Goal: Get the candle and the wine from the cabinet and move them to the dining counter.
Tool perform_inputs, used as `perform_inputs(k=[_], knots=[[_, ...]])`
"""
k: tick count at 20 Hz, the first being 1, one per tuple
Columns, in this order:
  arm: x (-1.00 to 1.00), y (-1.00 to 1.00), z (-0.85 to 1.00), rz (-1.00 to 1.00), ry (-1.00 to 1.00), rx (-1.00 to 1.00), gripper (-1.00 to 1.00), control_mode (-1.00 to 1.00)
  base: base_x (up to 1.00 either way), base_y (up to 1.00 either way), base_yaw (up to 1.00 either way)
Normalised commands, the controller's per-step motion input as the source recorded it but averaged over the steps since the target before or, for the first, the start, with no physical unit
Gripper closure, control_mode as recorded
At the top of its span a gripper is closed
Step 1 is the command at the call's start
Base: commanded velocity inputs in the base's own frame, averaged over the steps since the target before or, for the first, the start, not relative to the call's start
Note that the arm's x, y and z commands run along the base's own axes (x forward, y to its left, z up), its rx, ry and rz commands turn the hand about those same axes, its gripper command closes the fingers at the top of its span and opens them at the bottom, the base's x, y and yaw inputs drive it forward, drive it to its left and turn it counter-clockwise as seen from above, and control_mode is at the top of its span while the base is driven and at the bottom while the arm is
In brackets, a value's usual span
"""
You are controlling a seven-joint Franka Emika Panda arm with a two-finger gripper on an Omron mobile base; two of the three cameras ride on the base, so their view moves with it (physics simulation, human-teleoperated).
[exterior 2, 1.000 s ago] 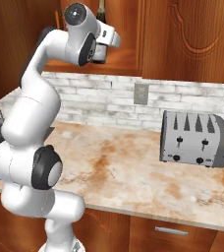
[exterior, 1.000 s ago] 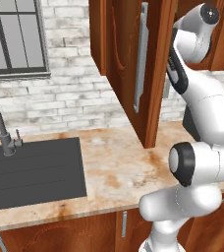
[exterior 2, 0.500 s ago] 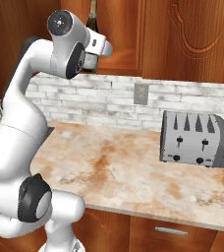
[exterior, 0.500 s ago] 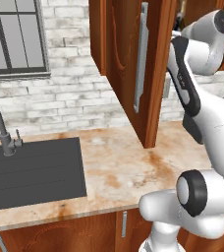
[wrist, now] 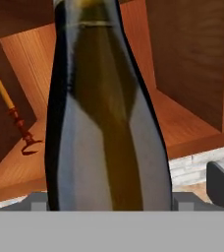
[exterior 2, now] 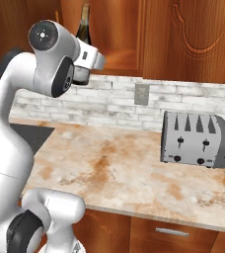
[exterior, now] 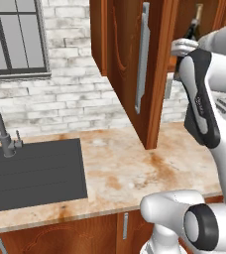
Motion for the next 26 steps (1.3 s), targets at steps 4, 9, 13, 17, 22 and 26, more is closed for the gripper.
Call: perform_inputs(k=[4, 9, 13, 17, 22, 26], knots=[[-0.80, 0.01, -0.25, 0.03, 0.00, 0.00, 1.00, -1.00, 0.00, 0.00, 0.00], [-0.62, 0.00, -0.35, 0.08, 0.00, 0.00, 1.00, -1.00, 0.00, 0.00, 0.00], [-0.55, 0.00, -0.45, 0.12, 0.00, 0.00, 1.00, -1.00, 0.00, 0.00, 0.00], [-0.33, 0.00, -0.48, 0.22, 0.00, 0.00, 1.00, -1.00, 0.00, 0.00, 0.00], [-0.19, 0.00, -0.46, 0.23, 0.00, -0.02, 1.00, -1.00, 0.00, 0.00, 0.00], [-0.01, -0.03, -0.27, 0.30, 0.00, 0.00, 1.00, -1.00, 0.00, 0.00, 0.00]])
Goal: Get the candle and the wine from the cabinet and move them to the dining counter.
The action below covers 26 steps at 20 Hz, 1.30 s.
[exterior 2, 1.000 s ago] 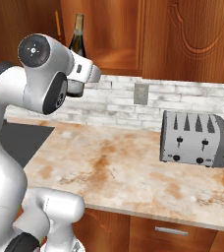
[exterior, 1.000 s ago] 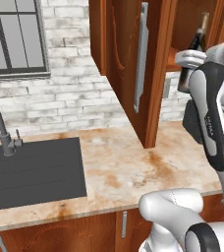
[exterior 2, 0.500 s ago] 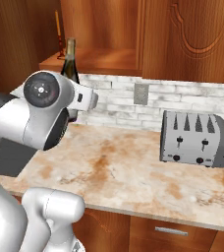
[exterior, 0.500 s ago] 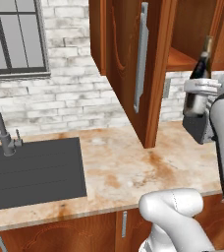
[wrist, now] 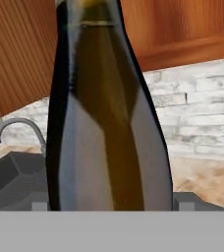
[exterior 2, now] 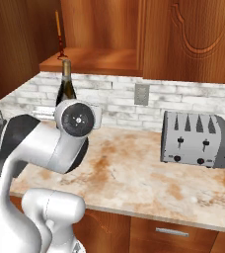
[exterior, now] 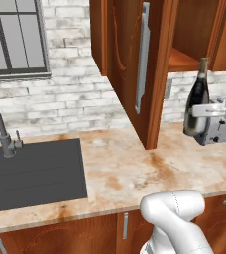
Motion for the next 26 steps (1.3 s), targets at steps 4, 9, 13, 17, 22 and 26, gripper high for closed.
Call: perform_inputs(k=[4, 9, 13, 17, 22, 26], knots=[[-0.01, 0.06, -0.22, 0.26, 0.00, 0.00, 1.00, -1.00, 0.00, 0.00, 0.00], [0.01, 0.03, -0.27, 0.14, 0.00, 0.00, 1.00, -1.00, 0.00, 0.00, 0.00], [0.00, 0.02, -0.09, 0.00, 0.00, 0.00, 1.00, -1.00, 0.00, 0.00, 0.00], [0.00, 0.00, 0.00, 0.00, 0.00, 0.00, 1.00, -1.00, 0.00, 0.00, 0.00], [0.00, 0.00, 0.00, 0.00, 0.00, 0.00, 1.00, -1.00, 0.00, 0.00, 0.00], [0.00, 0.00, 0.00, 0.00, 0.00, 0.00, 1.00, -1.00, 0.00, 0.00, 0.00]])
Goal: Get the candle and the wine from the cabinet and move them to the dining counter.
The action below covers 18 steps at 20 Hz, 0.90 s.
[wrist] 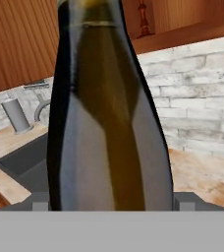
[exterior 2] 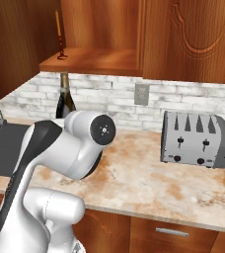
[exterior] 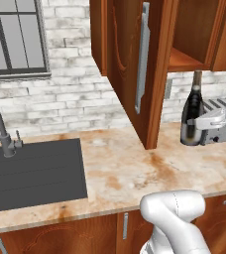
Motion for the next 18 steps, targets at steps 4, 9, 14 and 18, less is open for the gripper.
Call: perform_inputs(k=[4, 9, 14, 18], knots=[[0.00, 0.00, 0.00, 0.00, 0.00, 0.00, 1.00, -1.00, 0.00, 0.00, 0.00], [0.00, 0.00, 0.00, 0.00, 0.00, 0.00, 1.00, -1.00, 0.00, 0.00, 0.00], [0.00, 0.00, 0.00, 0.00, 0.00, 0.00, 1.00, -1.00, 0.00, 0.00, 0.00], [0.00, 0.00, 0.00, 0.00, 0.00, 0.00, 1.00, -1.00, 0.00, 0.00, 0.00]])
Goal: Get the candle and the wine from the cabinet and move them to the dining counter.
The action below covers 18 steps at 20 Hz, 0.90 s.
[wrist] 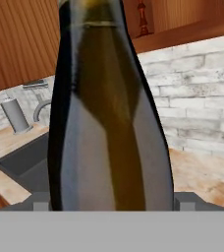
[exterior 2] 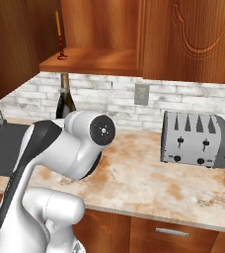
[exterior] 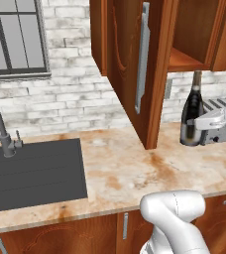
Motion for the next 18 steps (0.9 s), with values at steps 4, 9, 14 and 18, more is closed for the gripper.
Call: perform_inputs(k=[4, 9, 14, 18], knots=[[0.00, 0.00, 0.00, 0.00, 0.00, 0.00, 1.00, 1.00, 0.00, 0.00, 0.00], [0.00, 0.00, 0.00, 0.00, 0.00, 0.00, 1.00, 1.00, 0.00, 0.00, 0.00], [0.00, 0.00, 0.00, 0.00, 0.00, 0.00, 1.00, 1.00, -0.28, 0.08, 0.00], [0.00, 0.00, 0.00, 0.00, 0.00, 0.00, 1.00, 1.00, -0.56, 0.26, 0.00]])
